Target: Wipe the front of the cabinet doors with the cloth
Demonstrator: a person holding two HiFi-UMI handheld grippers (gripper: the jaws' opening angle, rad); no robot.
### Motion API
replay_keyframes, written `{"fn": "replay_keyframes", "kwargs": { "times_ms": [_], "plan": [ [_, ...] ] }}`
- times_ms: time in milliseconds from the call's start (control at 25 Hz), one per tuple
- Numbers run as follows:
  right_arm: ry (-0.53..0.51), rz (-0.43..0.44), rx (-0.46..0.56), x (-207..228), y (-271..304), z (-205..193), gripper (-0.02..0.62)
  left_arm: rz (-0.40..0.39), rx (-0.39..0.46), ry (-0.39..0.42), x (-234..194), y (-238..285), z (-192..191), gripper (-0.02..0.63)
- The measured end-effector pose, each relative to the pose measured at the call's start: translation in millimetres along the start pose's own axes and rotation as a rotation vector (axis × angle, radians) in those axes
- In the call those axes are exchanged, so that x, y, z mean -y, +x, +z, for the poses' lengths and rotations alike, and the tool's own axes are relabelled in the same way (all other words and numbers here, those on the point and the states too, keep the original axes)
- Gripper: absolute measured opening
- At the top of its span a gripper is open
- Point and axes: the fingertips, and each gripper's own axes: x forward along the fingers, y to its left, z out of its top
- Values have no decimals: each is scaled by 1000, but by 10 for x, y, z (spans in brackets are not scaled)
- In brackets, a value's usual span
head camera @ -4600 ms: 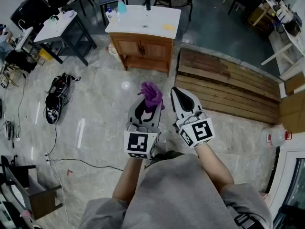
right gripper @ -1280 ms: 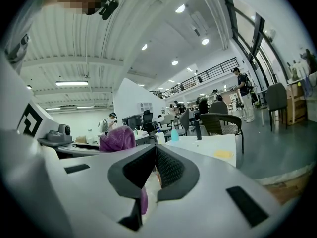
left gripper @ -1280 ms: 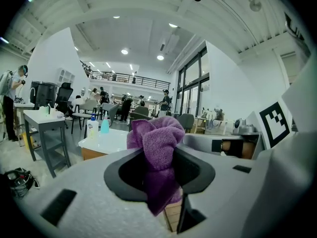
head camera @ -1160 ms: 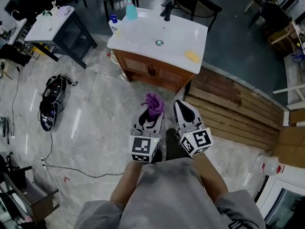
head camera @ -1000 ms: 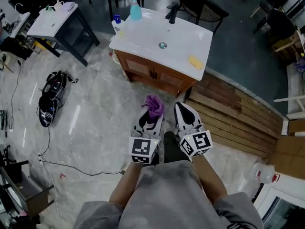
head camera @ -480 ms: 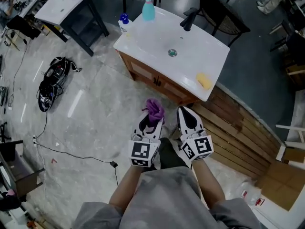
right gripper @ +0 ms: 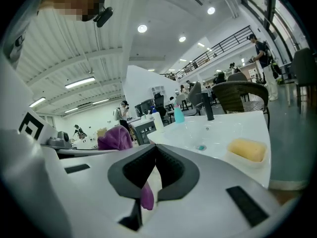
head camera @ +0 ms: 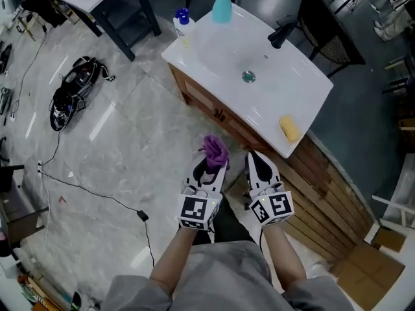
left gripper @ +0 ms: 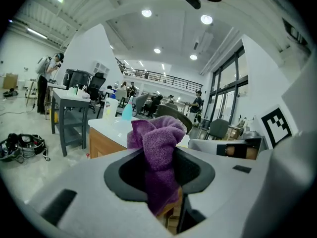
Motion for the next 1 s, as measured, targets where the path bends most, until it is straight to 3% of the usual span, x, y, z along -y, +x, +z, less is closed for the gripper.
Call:
{"fn": "replay_keyframes", "kwargs": {
  "times_ms": [280,760,1000],
  "plan": [
    [12,-15,-28,98,221,-242,9,19,9,-47,-252,214,-219,141],
    [-8,-16,-56,210,539,-684,9,-2,28,-241,-558,572,-798,140],
    [-31,-11,-77,332,742,-1003,9,-1,27,-282,-623,783,-1146,138]
  ]
}}
